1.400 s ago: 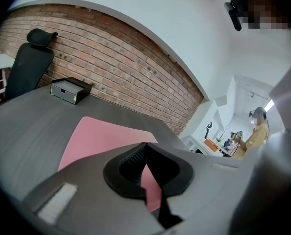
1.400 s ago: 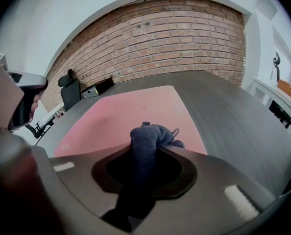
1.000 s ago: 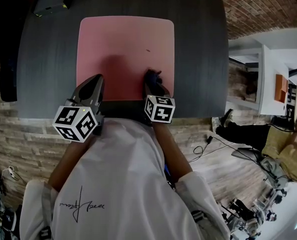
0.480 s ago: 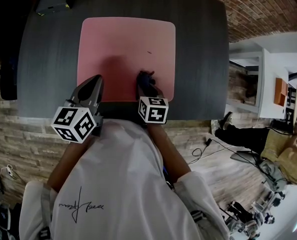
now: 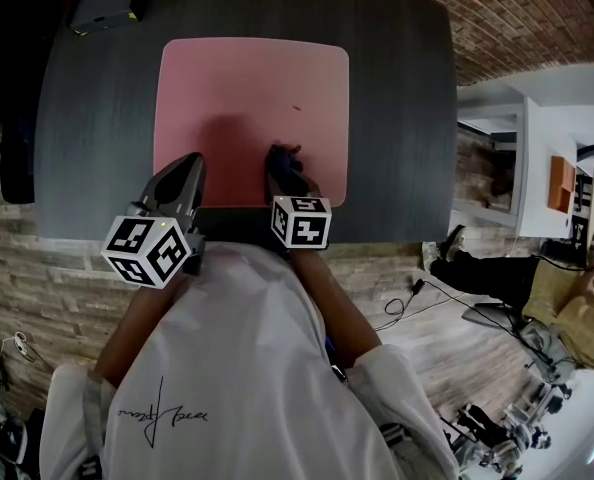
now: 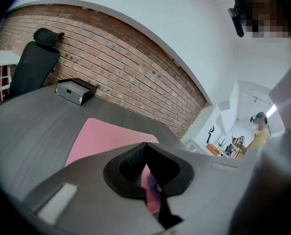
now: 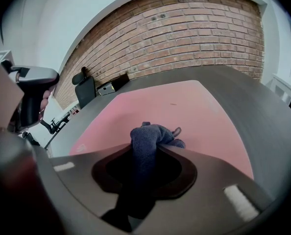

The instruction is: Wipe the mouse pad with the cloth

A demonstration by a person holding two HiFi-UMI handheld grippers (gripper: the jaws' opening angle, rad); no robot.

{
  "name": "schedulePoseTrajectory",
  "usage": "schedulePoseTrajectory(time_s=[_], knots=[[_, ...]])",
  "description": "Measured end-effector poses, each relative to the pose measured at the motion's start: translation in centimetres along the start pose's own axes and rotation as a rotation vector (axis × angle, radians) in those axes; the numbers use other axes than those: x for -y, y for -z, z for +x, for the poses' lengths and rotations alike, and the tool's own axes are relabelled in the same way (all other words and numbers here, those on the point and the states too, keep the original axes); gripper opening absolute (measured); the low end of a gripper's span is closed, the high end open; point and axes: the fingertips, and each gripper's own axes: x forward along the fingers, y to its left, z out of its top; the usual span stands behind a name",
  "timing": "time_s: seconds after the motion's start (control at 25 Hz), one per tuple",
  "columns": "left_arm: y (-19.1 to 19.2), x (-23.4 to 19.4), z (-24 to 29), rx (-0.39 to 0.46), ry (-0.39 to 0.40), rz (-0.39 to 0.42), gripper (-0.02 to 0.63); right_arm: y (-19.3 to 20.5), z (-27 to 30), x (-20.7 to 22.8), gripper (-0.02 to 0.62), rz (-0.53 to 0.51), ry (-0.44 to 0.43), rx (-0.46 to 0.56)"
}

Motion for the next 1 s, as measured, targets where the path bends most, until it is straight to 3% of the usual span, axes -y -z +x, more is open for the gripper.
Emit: schedulePoseTrajectory(time_s=[1.0], knots=[[-0.3, -3.1, -0.4, -0.005, -0.063, -0.047, 0.003, -0.8, 2.8, -4.8, 0.103, -0.015, -0.137, -0.051]])
